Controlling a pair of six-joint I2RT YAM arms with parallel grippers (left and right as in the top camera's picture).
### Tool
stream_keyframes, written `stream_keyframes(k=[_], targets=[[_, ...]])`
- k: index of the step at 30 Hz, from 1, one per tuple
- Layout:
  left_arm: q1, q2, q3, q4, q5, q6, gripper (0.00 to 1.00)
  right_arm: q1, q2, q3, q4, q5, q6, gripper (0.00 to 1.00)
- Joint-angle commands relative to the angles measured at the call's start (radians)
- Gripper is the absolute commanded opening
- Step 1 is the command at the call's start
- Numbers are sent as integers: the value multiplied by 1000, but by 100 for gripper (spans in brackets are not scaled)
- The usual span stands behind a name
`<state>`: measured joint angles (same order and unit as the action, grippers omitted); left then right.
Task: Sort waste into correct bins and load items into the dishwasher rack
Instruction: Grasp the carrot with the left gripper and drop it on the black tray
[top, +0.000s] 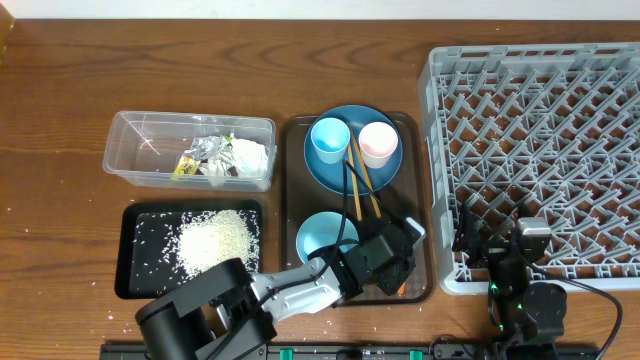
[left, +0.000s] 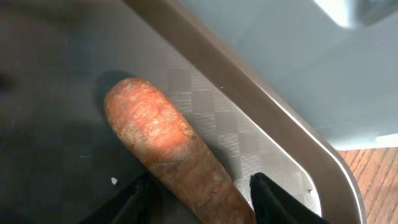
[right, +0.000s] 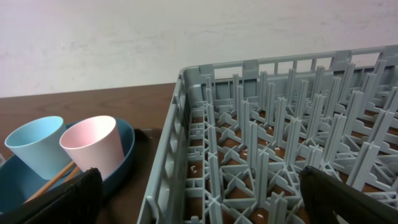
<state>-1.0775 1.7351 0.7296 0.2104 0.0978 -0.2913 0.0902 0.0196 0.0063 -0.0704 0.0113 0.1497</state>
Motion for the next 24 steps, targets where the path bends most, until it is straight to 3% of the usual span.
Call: stream_keyframes(k=[1,7,24], targets=[[-2,14,17,-3,-6,9,50,8,1,-1,-4,0,10,99],[-2,8,17,-25,-85,42,44,8,1,-1,-4,0,10,99],[-2,-34,17,-119,-92,73,42,8,1,-1,-4,0,11,99]])
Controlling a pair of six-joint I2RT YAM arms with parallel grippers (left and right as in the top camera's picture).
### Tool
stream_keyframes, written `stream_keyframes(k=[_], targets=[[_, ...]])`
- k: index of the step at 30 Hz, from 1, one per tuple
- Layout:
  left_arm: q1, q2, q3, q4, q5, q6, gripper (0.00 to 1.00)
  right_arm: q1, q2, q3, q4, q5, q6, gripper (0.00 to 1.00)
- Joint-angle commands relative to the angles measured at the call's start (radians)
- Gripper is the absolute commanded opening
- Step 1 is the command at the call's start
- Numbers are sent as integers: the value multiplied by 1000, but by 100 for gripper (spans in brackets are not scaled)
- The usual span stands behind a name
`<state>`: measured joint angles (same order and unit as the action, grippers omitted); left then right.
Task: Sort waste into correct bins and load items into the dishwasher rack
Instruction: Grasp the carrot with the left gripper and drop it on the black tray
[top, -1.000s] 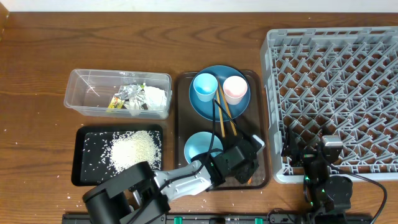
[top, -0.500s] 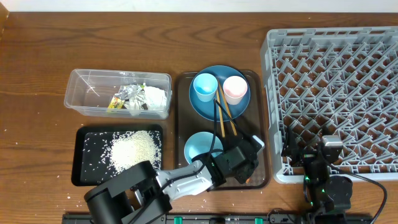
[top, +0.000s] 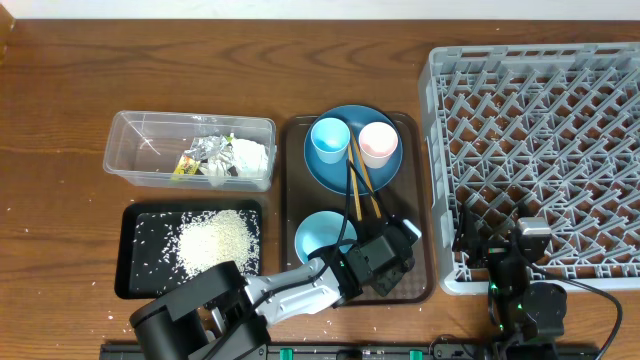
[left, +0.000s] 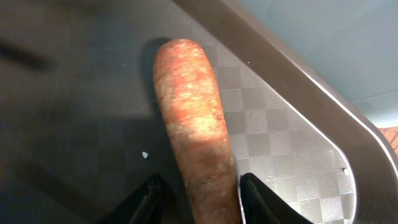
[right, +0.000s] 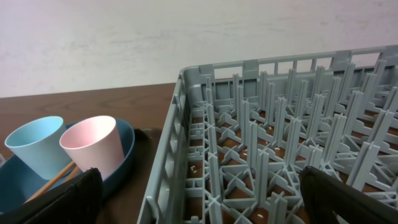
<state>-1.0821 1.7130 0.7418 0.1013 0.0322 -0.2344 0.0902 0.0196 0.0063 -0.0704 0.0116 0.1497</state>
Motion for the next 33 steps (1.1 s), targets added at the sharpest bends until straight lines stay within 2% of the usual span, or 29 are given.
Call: stream_keyframes(k=[1,4,8,23,26,29,33], targets=[[3,-11,5,-10,-26,16,41,8,1,-1,-4,-1,10,99],[3,-15,5,-7,-26,16,32,8,1,-1,-4,-1,11,99],[3,-51,5,-7,-26,16,25,8,1,-1,-4,-1,10,99],[4,-325,5,-16,-28,18,23,8,1,-1,-4,-1,10,99],[6,-374,5,-65,-154,24,23,8,1,-1,-4,-1,10,99],[11,-428,5,-176,-393,24,23,8,1,-1,-4,-1,10,99],[42,-504,5,-344,-587,23,21,8,1,-1,-4,-1,11,99]])
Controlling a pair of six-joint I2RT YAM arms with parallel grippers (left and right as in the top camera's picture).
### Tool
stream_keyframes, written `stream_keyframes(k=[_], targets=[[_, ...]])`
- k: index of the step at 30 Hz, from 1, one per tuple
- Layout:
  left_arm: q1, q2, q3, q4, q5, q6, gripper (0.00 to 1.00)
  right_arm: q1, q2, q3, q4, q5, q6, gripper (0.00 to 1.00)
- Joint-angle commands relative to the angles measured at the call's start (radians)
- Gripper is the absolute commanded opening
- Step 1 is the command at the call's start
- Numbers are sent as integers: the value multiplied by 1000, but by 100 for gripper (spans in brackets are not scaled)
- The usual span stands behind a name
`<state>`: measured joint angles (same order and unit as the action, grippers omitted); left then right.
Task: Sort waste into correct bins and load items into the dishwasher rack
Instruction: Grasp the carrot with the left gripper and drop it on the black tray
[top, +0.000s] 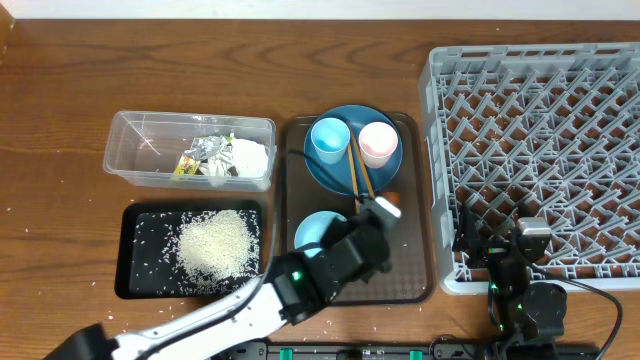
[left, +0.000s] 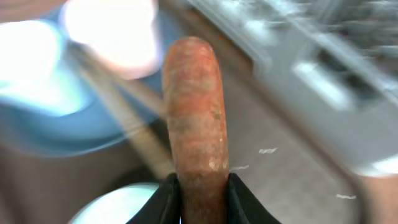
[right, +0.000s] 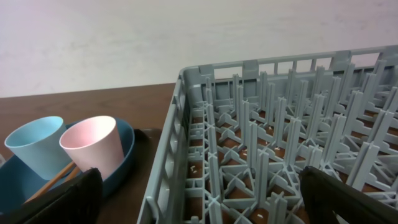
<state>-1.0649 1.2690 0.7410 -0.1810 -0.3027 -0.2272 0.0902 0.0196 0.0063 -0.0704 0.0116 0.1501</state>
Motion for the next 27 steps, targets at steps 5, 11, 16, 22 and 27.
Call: stream_keyframes(k=[5,11,16,22,27], targets=[[107,-141,5,-278,-328,-55,21,8,1,-1,-4,-1,10,99],[278,-159,0,-528,-327,-258,20,8,1,-1,-4,-1,10,99],[390,-158,-27,-603,-282,-310,20,8,1,-1,-4,-1,10,99],[486,-158,-87,-592,-205,-337,20,8,1,-1,-4,-1,10,99],[521,-158,-155,-559,-142,-362,20,8,1,-1,-4,-1,10,99]])
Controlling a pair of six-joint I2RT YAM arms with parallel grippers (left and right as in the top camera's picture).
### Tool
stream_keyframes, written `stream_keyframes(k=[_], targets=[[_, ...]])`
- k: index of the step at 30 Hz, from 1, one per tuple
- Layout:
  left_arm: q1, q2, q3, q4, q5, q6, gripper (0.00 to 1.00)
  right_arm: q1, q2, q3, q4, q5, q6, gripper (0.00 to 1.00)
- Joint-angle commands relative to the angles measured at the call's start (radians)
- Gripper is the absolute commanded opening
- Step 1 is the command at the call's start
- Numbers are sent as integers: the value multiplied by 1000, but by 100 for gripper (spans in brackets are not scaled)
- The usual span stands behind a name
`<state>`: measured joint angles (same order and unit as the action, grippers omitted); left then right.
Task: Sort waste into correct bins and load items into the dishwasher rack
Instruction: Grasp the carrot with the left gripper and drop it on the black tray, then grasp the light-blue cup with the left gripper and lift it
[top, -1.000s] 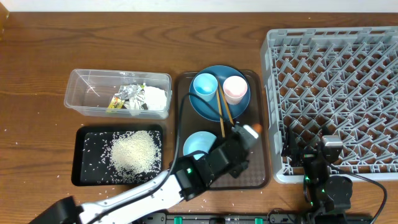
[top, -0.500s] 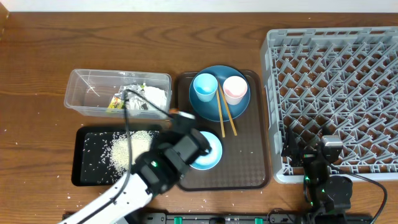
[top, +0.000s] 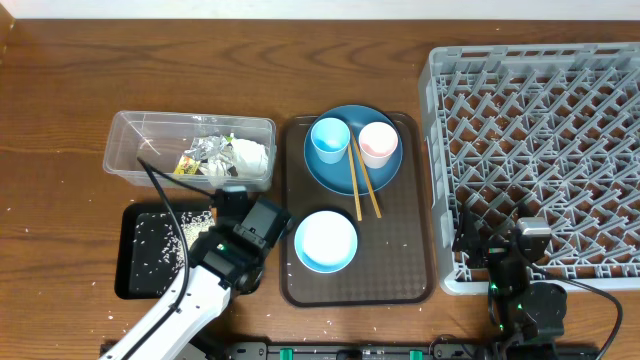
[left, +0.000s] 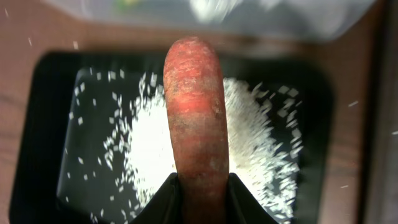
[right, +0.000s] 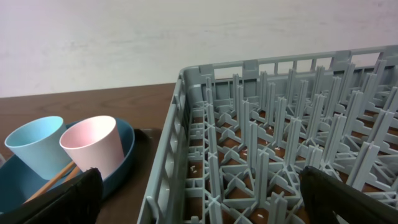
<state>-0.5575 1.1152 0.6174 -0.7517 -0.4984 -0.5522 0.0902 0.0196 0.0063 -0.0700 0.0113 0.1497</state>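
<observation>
An orange carrot (left: 196, 112) sticks out of my left gripper (left: 198, 182), which is shut on it. It hangs over the black tray (left: 37, 155) above the heap of white rice (left: 261, 143). In the overhead view the left gripper (top: 240, 228) is at the black tray's (top: 140, 270) right end, and the carrot is hidden under it. My right gripper (right: 199, 208) stands open at the front left corner of the grey dishwasher rack (top: 540, 150), holding nothing.
A clear bin (top: 190, 150) with foil and paper waste stands behind the black tray. The brown tray (top: 400, 270) carries a blue plate (top: 385, 170) with a blue cup (top: 330, 138), a pink cup (top: 377, 142) and chopsticks (top: 360, 185), plus a light blue bowl (top: 326, 241).
My left gripper has moved left with the carrot, from above the brown tray near the plate to over the rice in the black tray. The right arm has not moved.
My left gripper was open around the carrot lying in the brown tray's near right corner, then closer on both sides of it. After that it held the carrot up over the tray, and now holds it over the black tray.
</observation>
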Motion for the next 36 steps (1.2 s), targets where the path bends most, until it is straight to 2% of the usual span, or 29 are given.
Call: stream_keyframes(k=[1,9,12,15,18,26,29,32,36], targets=[[14,-4,-43,22,75,-37,20,8,1,-1,-5,0,11,99],[14,-4,-77,58,98,-37,21,8,1,-1,-5,0,10,99],[14,-4,-77,62,98,-37,30,8,1,-1,-5,0,11,99],[14,-4,-77,61,98,-37,31,8,1,-1,-5,0,11,99],[14,-4,-77,61,98,-37,40,8,1,-1,-5,0,10,99],[11,-22,-27,58,105,-31,42,8,1,-1,-5,0,11,99],[11,-44,37,99,183,-8,43,8,1,-1,-5,0,10,99],[11,-37,100,198,380,70,43,8,1,-1,-5,0,10,99],[11,14,188,245,514,69,42,8,1,-1,-5,-1,10,99]])
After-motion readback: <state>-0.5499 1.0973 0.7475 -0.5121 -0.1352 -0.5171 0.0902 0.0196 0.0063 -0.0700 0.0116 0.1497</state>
